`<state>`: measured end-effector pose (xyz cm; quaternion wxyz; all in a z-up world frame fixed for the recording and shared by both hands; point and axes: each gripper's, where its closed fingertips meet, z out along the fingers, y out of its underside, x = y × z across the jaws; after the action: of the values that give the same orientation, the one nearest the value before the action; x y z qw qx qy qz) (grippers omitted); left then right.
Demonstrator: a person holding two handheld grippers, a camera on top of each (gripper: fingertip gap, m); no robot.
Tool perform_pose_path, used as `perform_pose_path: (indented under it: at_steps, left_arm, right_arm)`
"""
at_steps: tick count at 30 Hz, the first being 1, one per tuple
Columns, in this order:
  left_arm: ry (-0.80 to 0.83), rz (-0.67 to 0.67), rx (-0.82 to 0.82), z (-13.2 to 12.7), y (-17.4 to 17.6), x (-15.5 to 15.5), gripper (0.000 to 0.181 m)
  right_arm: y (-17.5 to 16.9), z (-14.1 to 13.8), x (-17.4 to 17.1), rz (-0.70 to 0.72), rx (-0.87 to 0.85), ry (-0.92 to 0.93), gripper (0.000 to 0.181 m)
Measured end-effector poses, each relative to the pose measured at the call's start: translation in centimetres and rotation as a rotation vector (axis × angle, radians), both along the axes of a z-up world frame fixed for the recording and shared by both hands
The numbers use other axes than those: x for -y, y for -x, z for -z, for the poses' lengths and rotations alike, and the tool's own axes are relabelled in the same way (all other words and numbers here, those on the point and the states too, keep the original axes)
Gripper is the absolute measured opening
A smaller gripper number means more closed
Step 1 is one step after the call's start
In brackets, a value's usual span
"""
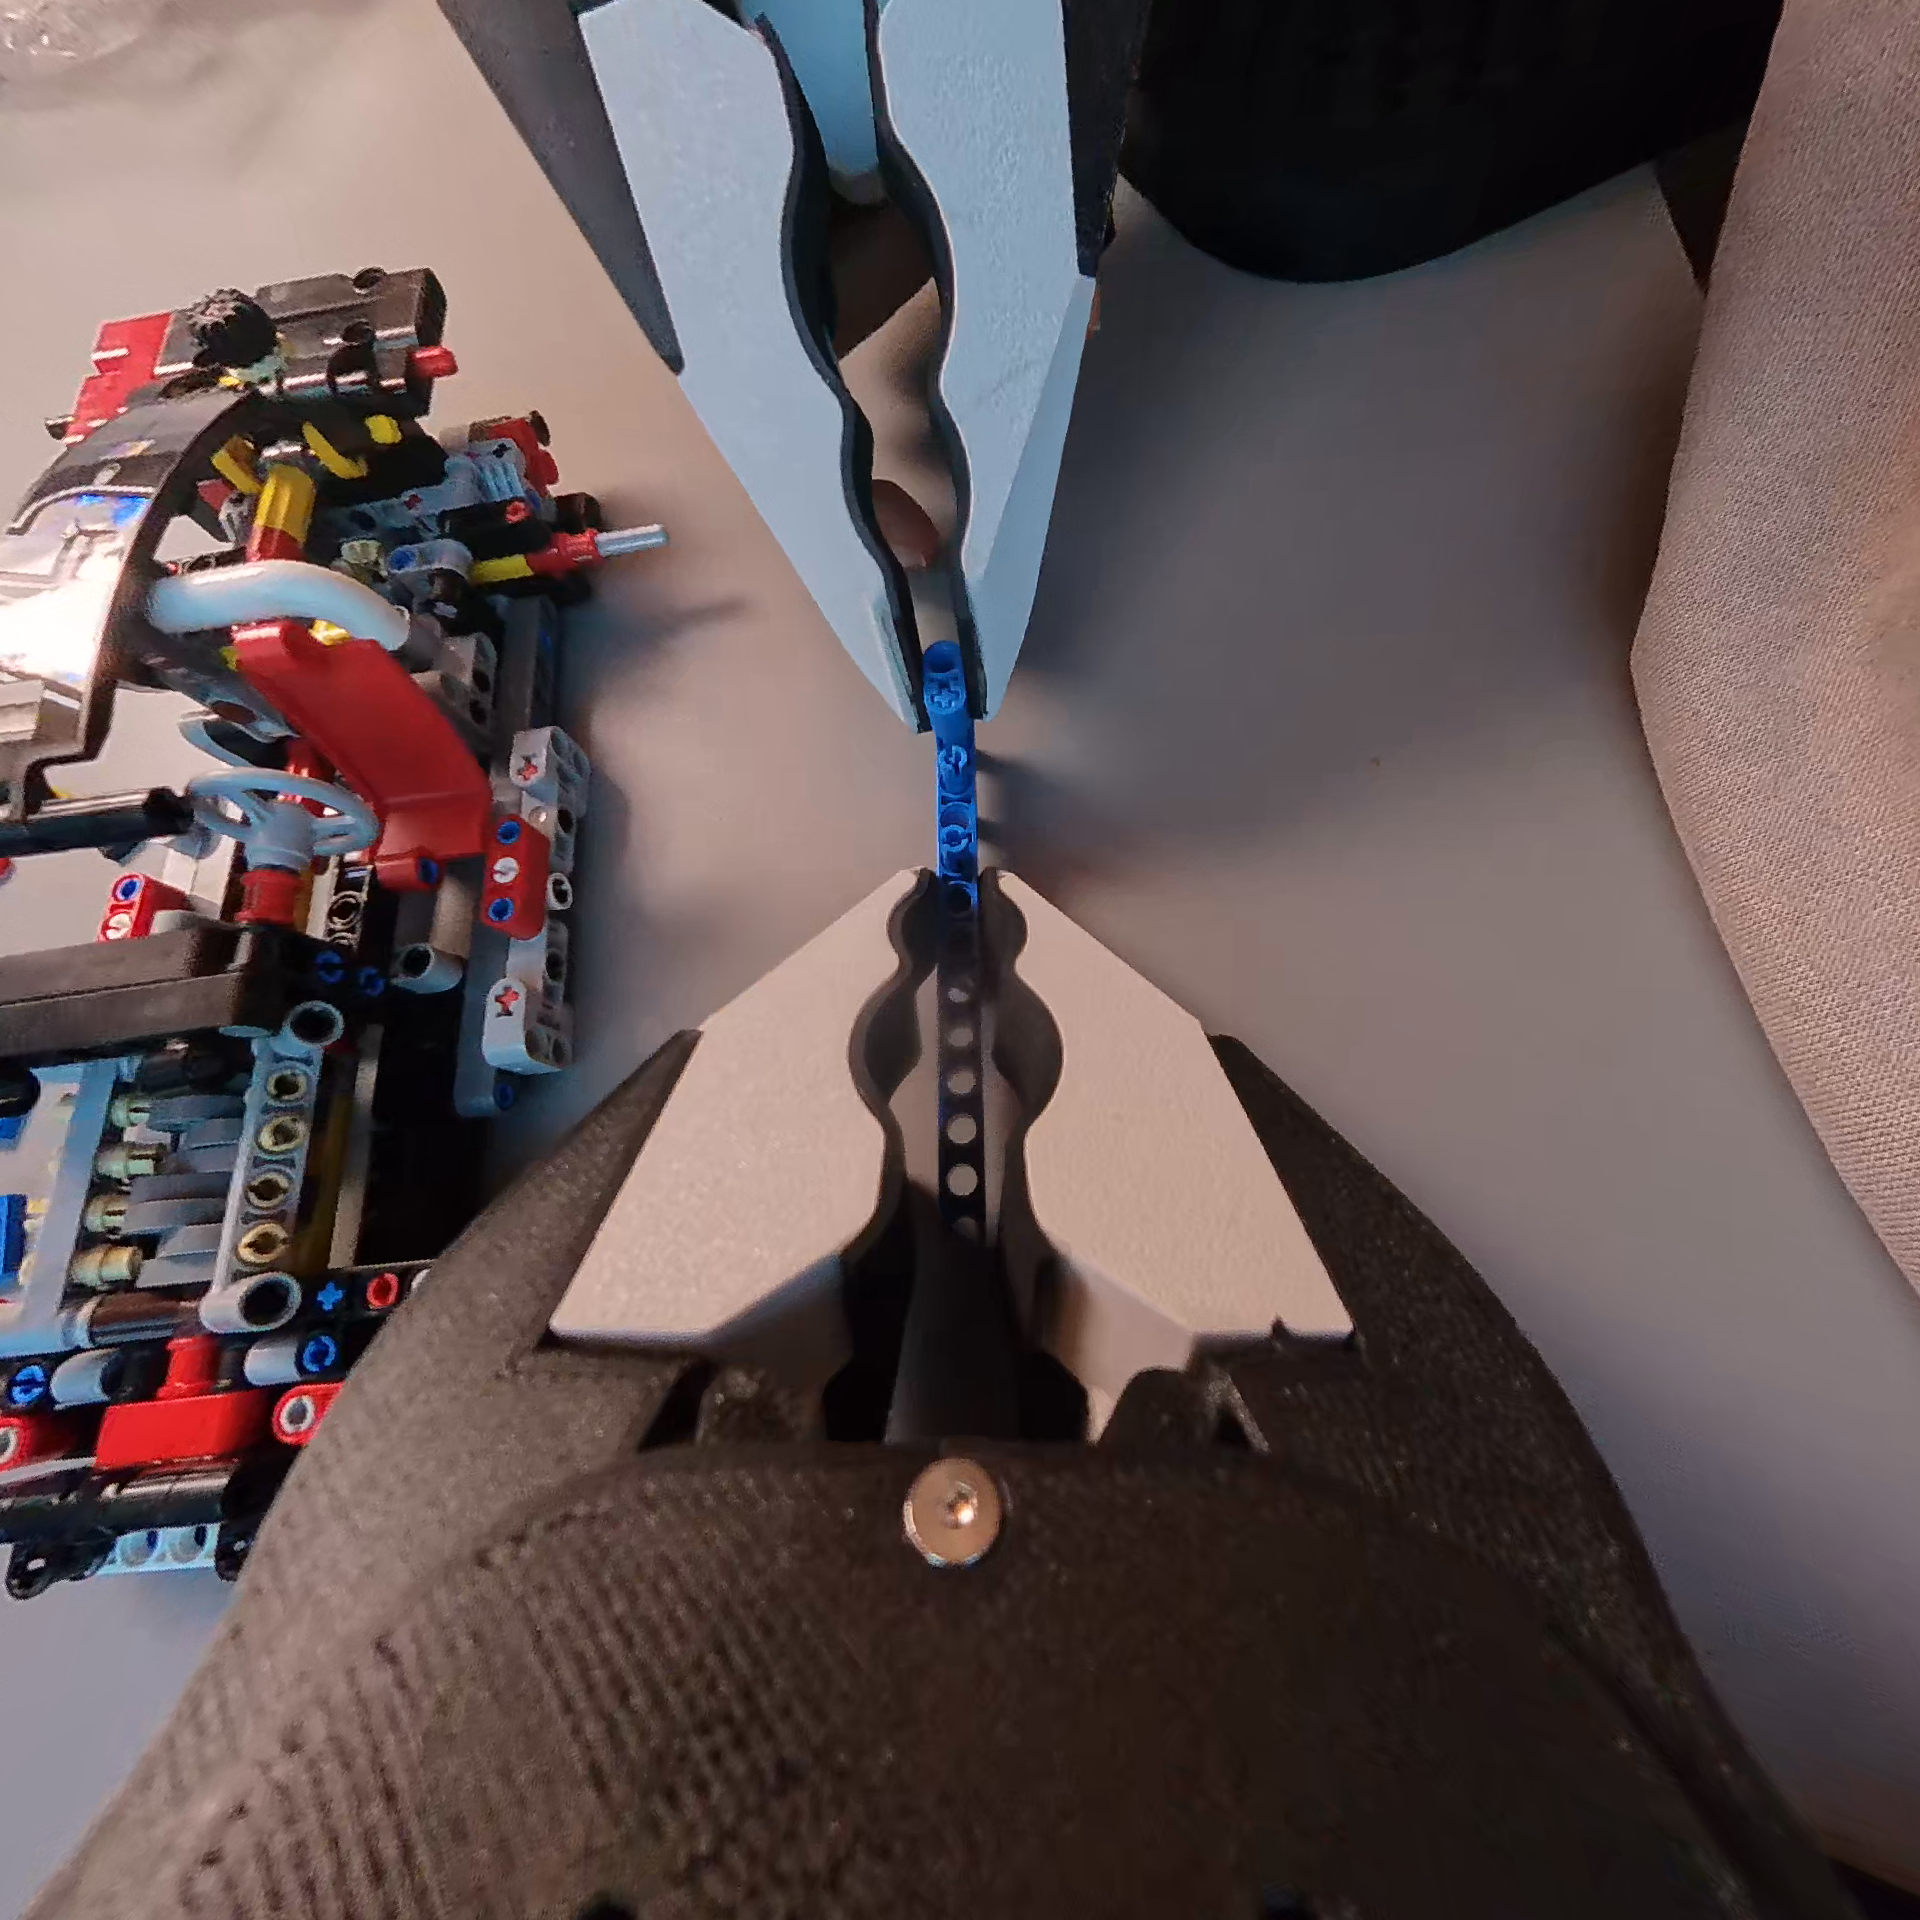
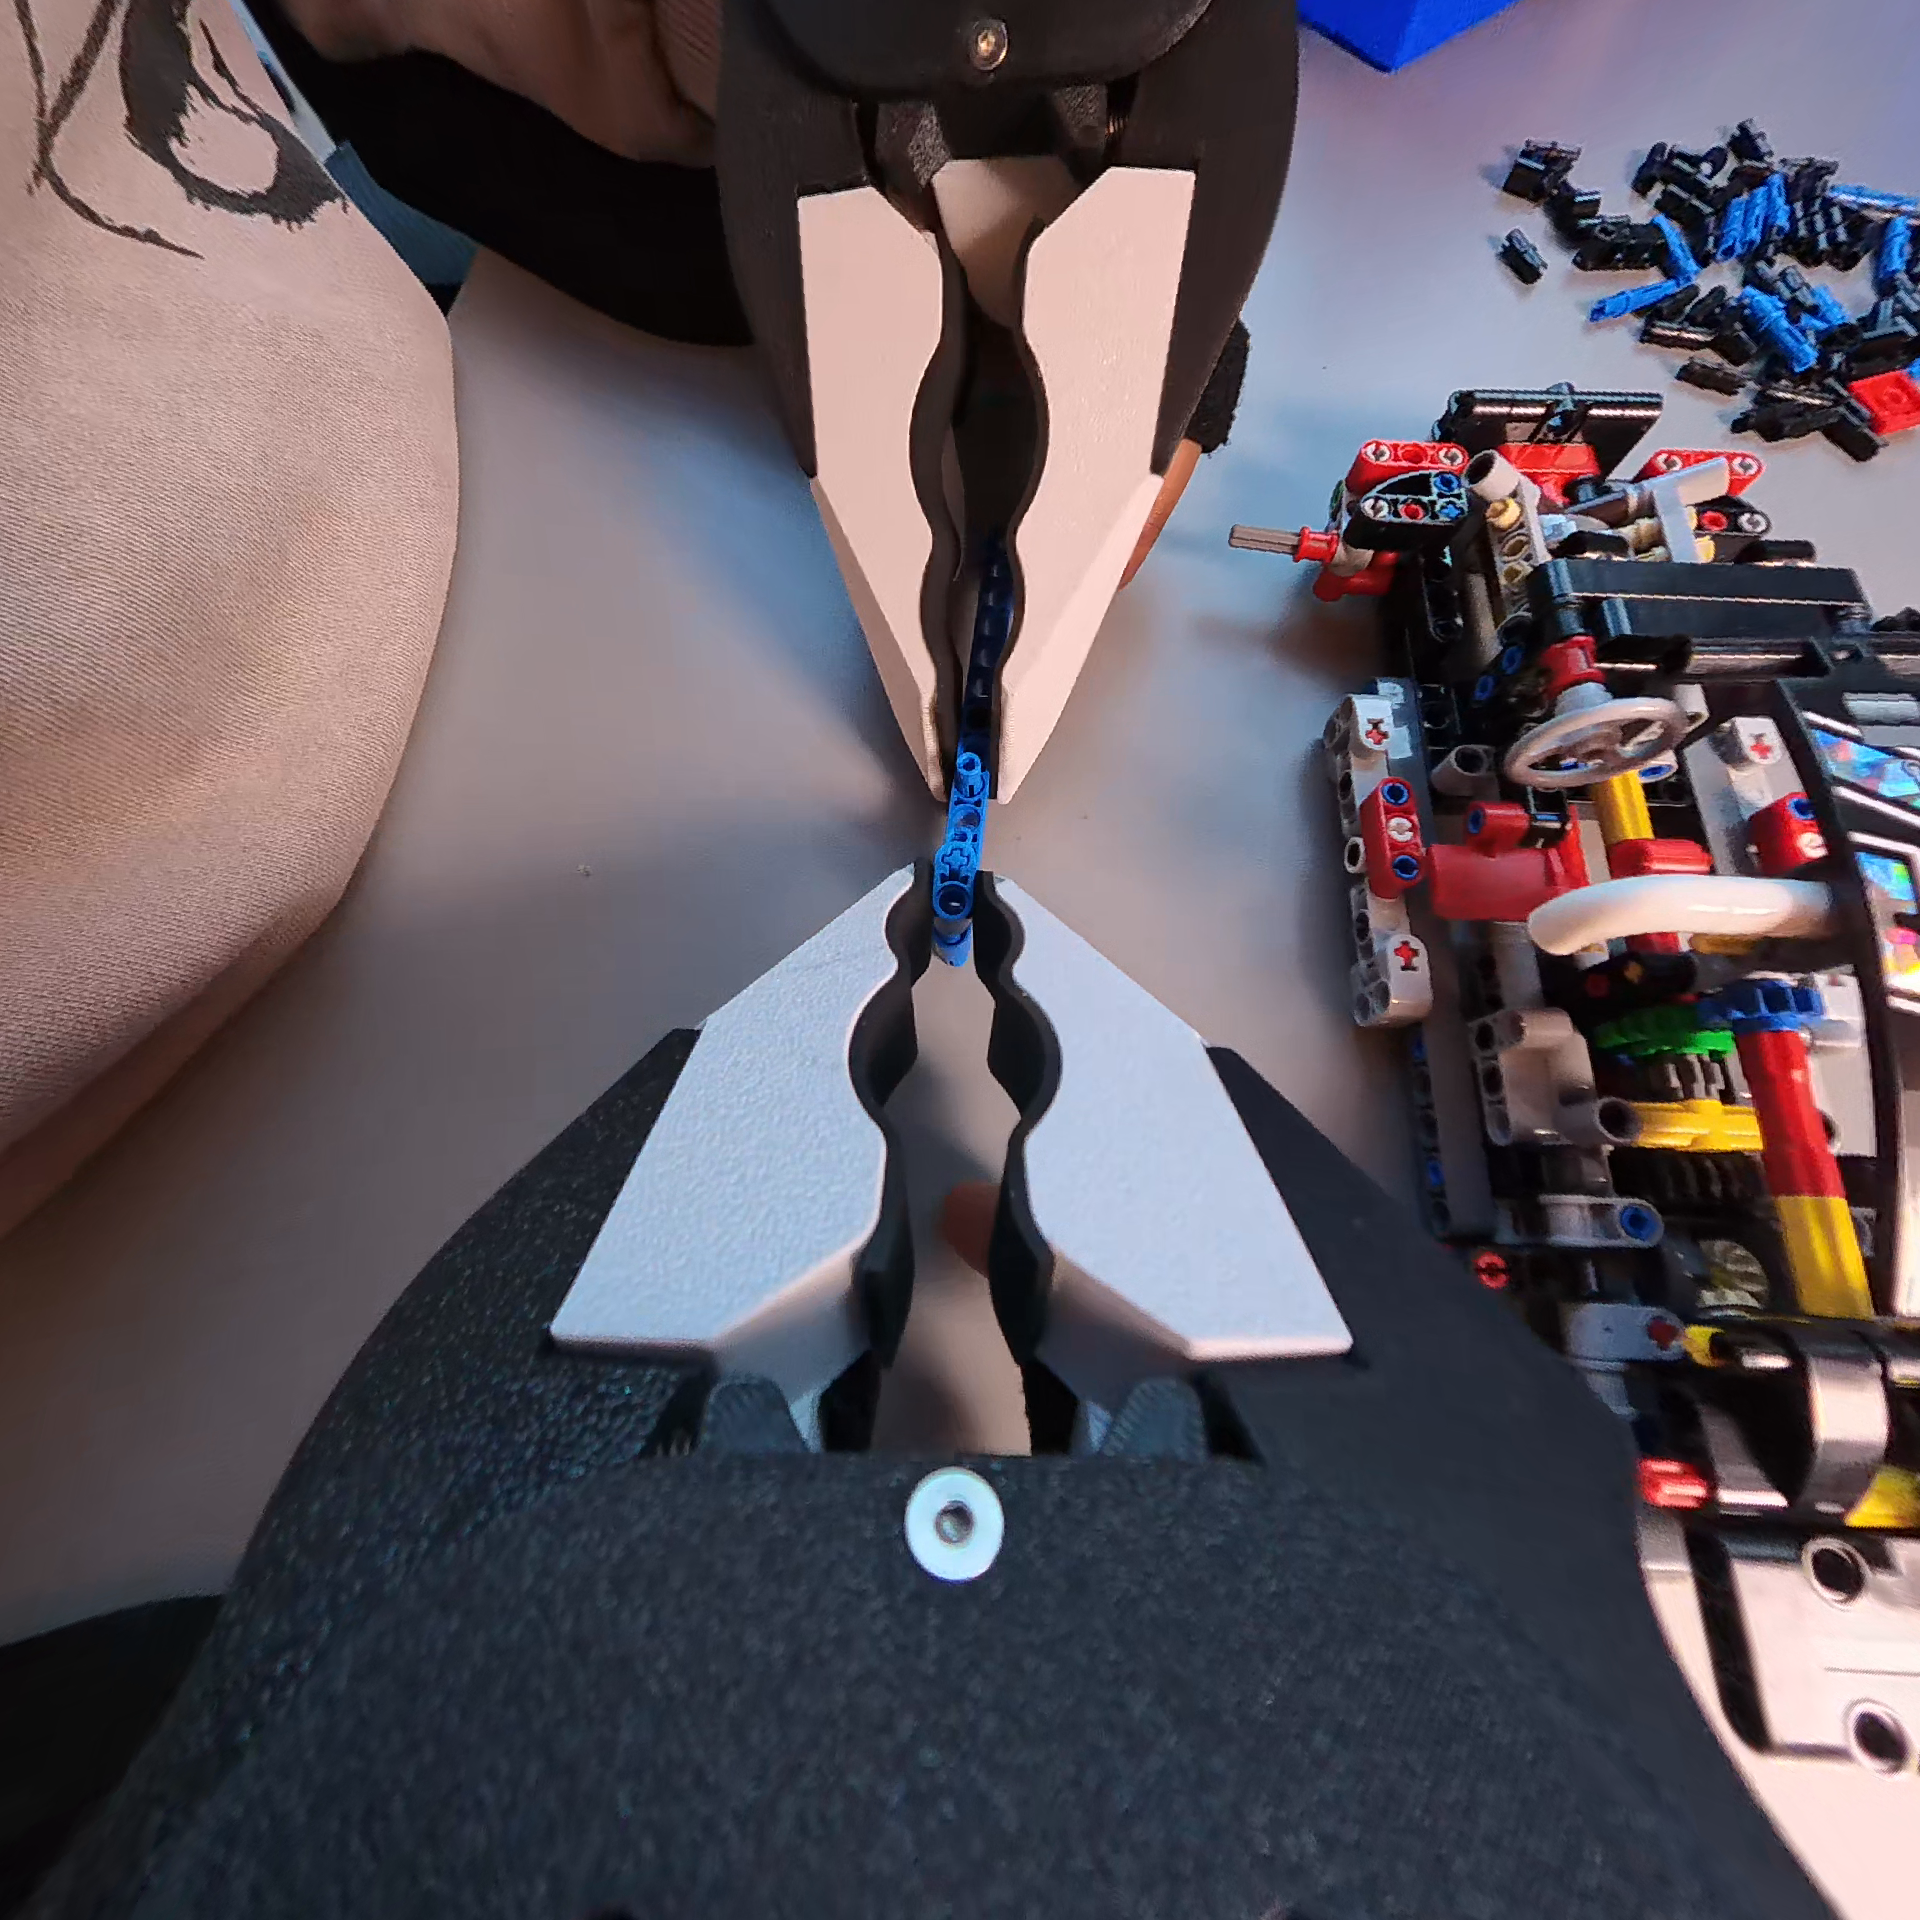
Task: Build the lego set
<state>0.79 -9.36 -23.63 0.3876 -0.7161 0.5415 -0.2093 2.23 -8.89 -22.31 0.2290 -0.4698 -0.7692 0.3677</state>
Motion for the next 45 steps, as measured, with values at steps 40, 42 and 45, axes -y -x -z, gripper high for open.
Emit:
perform_pose_path:
  at_steps: [40, 42, 45]
  left_arm:
    - [0.122, -0.038, 0.043, 0.01, -0.02, -0.14, 0.007]
    - [0.117, -0.033, 0.041, 0.01, -0.04, -0.07, 0.006]
    - [0.106, -0.030, 0.037, 0.00, -0.06, -0.03, 0.006]
  right_arm:
    - [-0.07, 0.14, -0.04, 0.100, -0.039, -0.150, 0.006]
    - [0.00, 0.17, -0.14, 0.124, -0.035, -0.117, 0.006]
    - [0.03, 0.21, -0.13, 0.125, -0.018, -0.084, 0.006]
